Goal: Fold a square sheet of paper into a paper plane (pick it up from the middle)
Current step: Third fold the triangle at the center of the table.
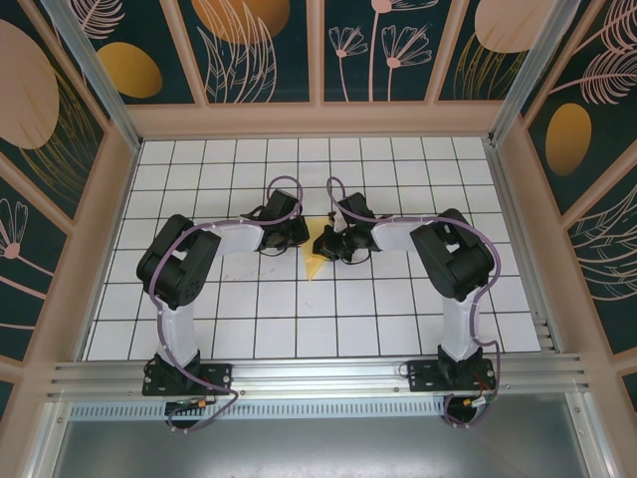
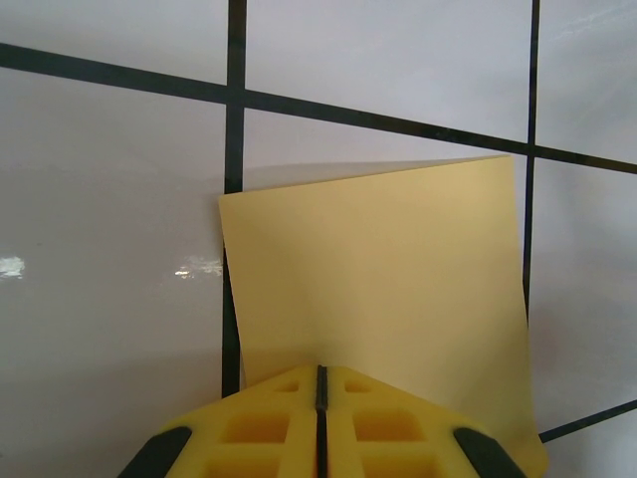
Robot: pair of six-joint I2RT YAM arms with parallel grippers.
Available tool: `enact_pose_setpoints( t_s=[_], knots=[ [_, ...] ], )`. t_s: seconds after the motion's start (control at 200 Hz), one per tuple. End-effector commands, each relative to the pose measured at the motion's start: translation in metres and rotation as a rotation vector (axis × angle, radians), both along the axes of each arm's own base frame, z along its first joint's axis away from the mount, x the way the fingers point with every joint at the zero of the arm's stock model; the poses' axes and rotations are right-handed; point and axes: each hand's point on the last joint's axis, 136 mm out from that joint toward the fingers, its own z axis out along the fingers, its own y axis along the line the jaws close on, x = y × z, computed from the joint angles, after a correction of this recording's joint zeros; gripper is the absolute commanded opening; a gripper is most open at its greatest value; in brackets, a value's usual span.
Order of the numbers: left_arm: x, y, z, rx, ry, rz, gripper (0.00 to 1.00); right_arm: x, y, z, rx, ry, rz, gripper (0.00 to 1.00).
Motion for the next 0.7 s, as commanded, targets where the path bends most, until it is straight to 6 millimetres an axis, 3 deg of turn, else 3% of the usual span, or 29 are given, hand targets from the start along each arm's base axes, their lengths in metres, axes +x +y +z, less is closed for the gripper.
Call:
enact_pose_setpoints(
  t_s=[0.0, 0.696],
  knots=[
    [-0.0098, 0.0039, -0.0218, 0.043, 0.057, -0.019, 0.11, 0.0027, 0.0051, -0.0014, -0.006, -0.018, 0.024, 0.02],
    [-0.0123, 0.002, -0.0251, 0.032, 0.066, -0.027, 0.11, -0.0021, 0.0115, -0.0031, -0.012, -0.041, 0.08, 0.03]
  ],
)
